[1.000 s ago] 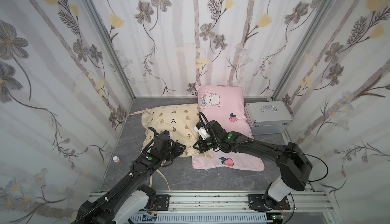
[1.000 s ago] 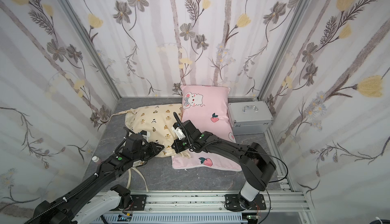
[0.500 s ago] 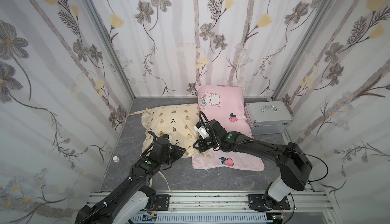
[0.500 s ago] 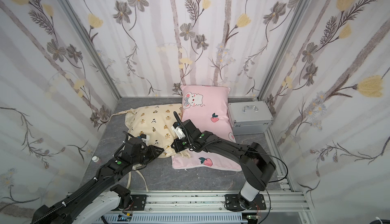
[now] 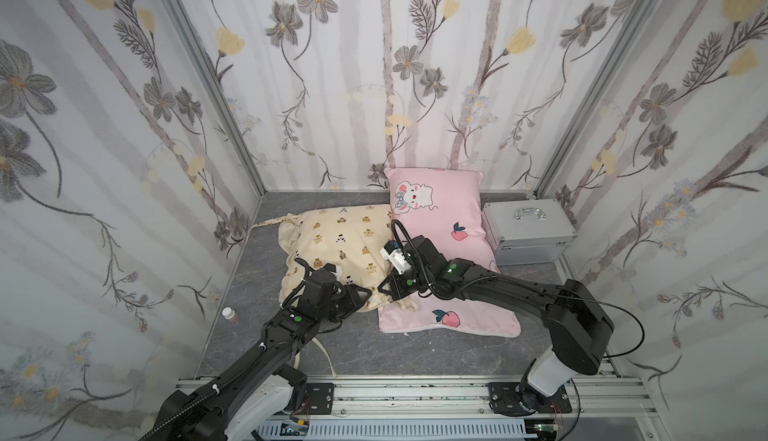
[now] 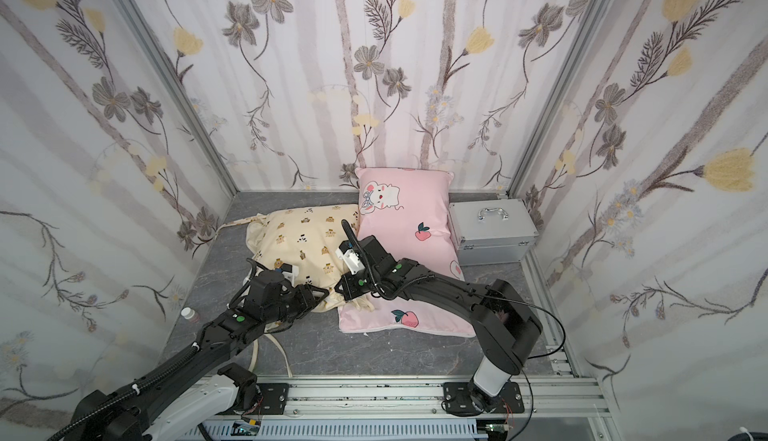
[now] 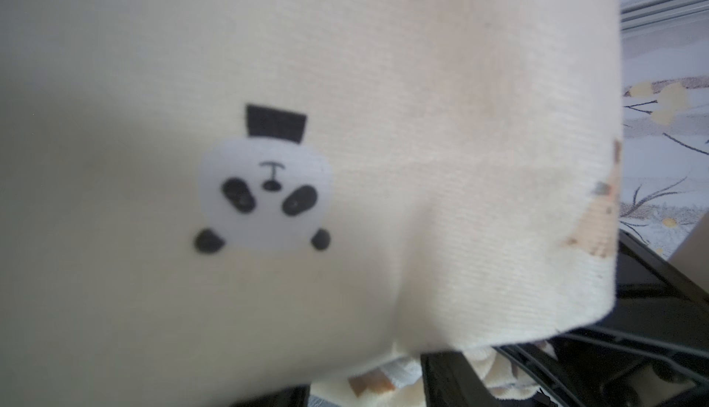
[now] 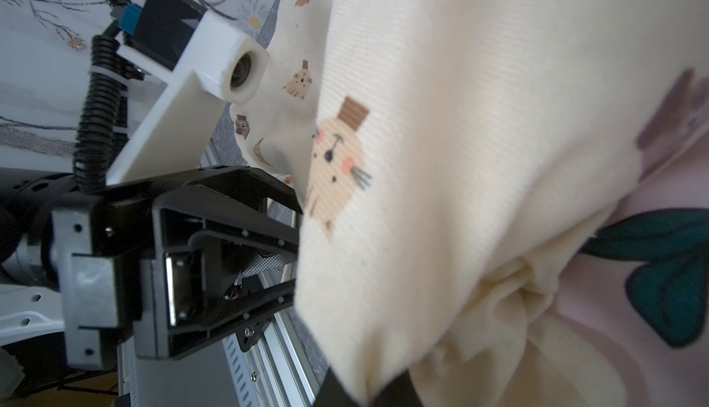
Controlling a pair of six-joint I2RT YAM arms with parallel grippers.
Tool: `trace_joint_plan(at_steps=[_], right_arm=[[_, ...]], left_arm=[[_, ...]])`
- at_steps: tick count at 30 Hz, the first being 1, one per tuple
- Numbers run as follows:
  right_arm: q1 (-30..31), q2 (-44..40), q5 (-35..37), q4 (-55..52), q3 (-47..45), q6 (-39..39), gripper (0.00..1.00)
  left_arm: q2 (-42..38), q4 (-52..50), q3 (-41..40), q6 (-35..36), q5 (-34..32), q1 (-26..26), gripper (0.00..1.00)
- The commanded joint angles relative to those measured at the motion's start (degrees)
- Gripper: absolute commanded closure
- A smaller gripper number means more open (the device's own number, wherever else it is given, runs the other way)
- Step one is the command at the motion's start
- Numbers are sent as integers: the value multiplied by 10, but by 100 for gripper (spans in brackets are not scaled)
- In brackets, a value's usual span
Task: Zip up pillowcases
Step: Zip the zipper on the pillowcase.
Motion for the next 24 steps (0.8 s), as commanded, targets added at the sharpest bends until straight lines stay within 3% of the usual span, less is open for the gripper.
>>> trace_joint_plan(at_steps=[1,6,14,24], right_arm=[[-1,-2,-51,56,-8,12,100],[-8,-16,-73,87,-29,28,100],[-6,5,-82,110,-35,45,100],[-9,3,-67,99,-47,35,100]], left_arm=[[0,33,-10,-13,3,-2,48],[-7,33,-18,-15,-4,-2,43],[-6,83,-27,-49,-2,-2,51],[-27,52,-27,-47,-14,-1,63]])
